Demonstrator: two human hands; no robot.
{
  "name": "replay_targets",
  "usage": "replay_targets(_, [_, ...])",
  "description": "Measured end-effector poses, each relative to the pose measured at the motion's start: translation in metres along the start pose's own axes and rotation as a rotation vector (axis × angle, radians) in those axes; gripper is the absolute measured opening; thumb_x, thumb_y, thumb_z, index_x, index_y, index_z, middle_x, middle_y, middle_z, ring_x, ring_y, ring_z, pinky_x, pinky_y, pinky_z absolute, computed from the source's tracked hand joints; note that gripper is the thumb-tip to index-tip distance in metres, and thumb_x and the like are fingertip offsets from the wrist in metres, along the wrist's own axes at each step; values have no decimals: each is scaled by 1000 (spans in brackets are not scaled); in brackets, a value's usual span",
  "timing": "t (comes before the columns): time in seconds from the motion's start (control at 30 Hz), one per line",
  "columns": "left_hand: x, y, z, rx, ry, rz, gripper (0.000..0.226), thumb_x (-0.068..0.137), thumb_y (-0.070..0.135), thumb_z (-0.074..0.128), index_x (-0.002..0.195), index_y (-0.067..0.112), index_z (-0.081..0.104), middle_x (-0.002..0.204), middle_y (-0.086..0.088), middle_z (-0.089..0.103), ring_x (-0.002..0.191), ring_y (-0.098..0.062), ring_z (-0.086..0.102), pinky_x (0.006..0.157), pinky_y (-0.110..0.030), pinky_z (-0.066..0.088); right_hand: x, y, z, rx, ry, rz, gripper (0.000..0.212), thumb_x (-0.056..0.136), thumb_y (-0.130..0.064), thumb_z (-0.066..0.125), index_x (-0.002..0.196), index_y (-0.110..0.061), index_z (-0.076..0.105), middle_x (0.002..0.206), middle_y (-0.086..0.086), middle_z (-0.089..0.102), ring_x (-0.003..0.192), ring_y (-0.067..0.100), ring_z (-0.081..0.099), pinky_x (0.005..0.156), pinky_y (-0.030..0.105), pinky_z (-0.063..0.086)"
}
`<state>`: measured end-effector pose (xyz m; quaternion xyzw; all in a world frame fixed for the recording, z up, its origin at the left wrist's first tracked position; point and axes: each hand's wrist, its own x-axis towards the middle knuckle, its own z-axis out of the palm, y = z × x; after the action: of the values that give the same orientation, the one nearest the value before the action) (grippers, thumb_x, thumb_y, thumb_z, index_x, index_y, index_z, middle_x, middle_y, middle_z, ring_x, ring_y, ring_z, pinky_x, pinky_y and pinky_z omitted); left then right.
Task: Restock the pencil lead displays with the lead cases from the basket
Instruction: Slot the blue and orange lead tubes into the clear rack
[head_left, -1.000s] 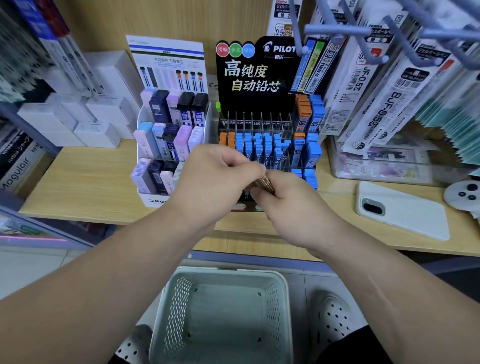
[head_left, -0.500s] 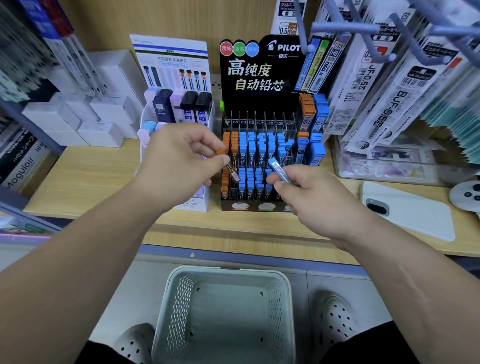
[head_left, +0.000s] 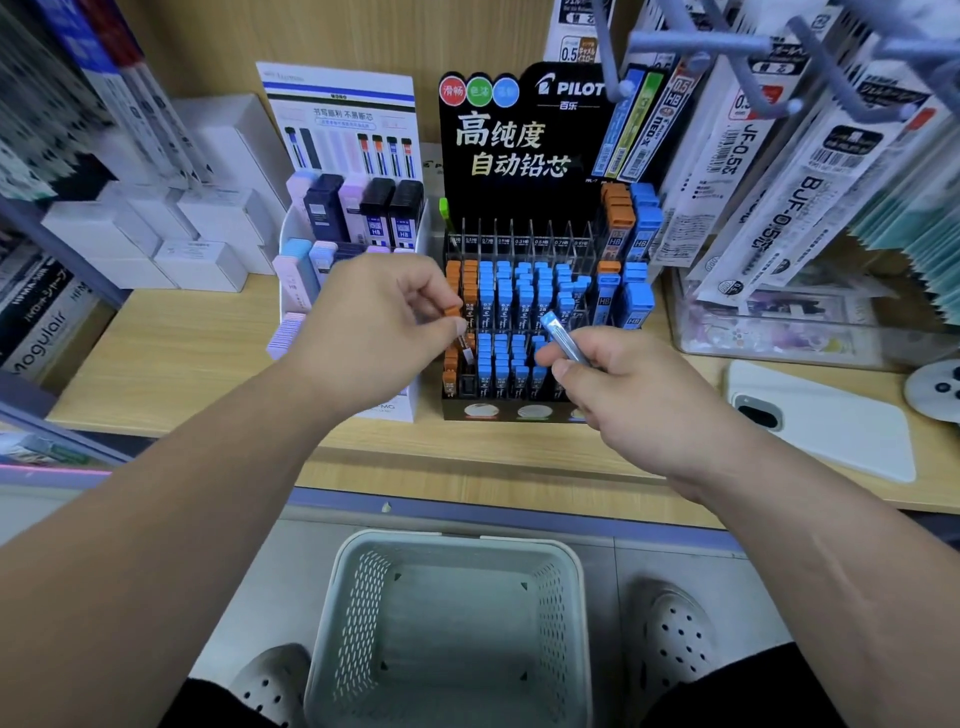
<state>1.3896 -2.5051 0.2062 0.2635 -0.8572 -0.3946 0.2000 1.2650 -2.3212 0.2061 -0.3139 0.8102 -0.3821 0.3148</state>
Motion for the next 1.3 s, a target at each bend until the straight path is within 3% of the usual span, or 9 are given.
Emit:
replay_targets(0.1, [-2, -3, 9, 74, -4, 38, 7, 82, 10, 79, 80, 12, 74, 54, 24, 59, 49, 6, 52, 53, -6, 38, 0, 0, 1, 8, -4, -11, 22, 105, -29, 50, 118, -29, 69, 73, -17, 54, 74, 7, 54, 79, 32, 52])
replay_targets(0.17, [-1, -4, 10, 90, 1, 61, 5, 82, 11, 80, 81, 13, 75, 54, 30, 58, 52, 7, 53, 57, -7, 41, 1, 2, 1, 11, -8, -14, 21, 105, -30, 51, 116, -29, 69, 61, -22, 55, 69, 5, 52, 73, 29, 48])
replay_targets(0.27, [2, -5, 9, 87, 9, 61, 4, 81, 14, 81, 82, 16, 77, 60, 22, 64, 57, 3, 57, 62, -12, 47, 1, 5, 0, 3, -6, -11, 20, 105, -30, 51, 112, -30, 69, 56, -20, 53, 63, 7, 49, 71, 31, 47])
replay_targets(0.4, [5, -4, 5, 143, -11, 57, 4, 82, 12, 80, 83, 14, 77, 51, 23, 58, 52, 10, 54, 54, -1, 36, 1, 7, -1, -1, -12, -12, 19, 105, -30, 51, 110, -31, 69, 52, -19, 50, 59, 10, 46, 68, 34, 45])
replay_targets(0.53, [3, -7, 9, 242, -31, 100, 3, 81, 14, 80, 84, 15, 79, 70, 13, 67, 64, 5, 59, 60, -5, 41, 2, 6, -1, 3, -11, -14, 18, 105, -30, 51, 110, -30, 69, 51, -21, 50, 57, 7, 45, 64, 30, 41])
replay_targets(0.63, [3, -9, 15, 331, -9, 187, 11, 76, 16, 83, 87, 17, 79, 74, 14, 59, 70, -9, 59, 72, -26, 51, 0, 4, 0, 28, -9, -10, 17, 104, -30, 52, 105, -30, 69, 50, -17, 46, 56, 9, 42, 61, 31, 39])
replay_targets(0.8, [6, -12, 11, 330, -11, 141, 17, 78, 26, 83, 85, 18, 70, 60, 11, 57, 61, -9, 55, 65, -30, 50, 0, 0, -2, 164, -51, 45, 24, 103, -28, 52, 109, -10, 67, 61, -5, 37, 57, 16, 30, 56, 35, 26])
replay_targets(1.0, [0, -20, -4, 289, -214, 114, 23, 72, 34, 87, 76, 26, 66, 57, 10, 60, 52, -4, 54, 56, -24, 45, 1, -1, -4, 315, -60, 122, 33, 98, -9, 40, 112, -17, 69, 66, 0, 40, 56, 15, 28, 50, 30, 21])
replay_targets(1.3, [1, -15, -6, 402, -160, 144, 29, 70, 27, 88, 71, 24, 60, 61, 11, 58, 59, -3, 54, 59, -32, 50, -1, -1, -4, 353, -73, 138, 29, 102, -8, 44, 114, -21, 67, 62, -3, 49, 53, 13, 33, 46, 24, 25])
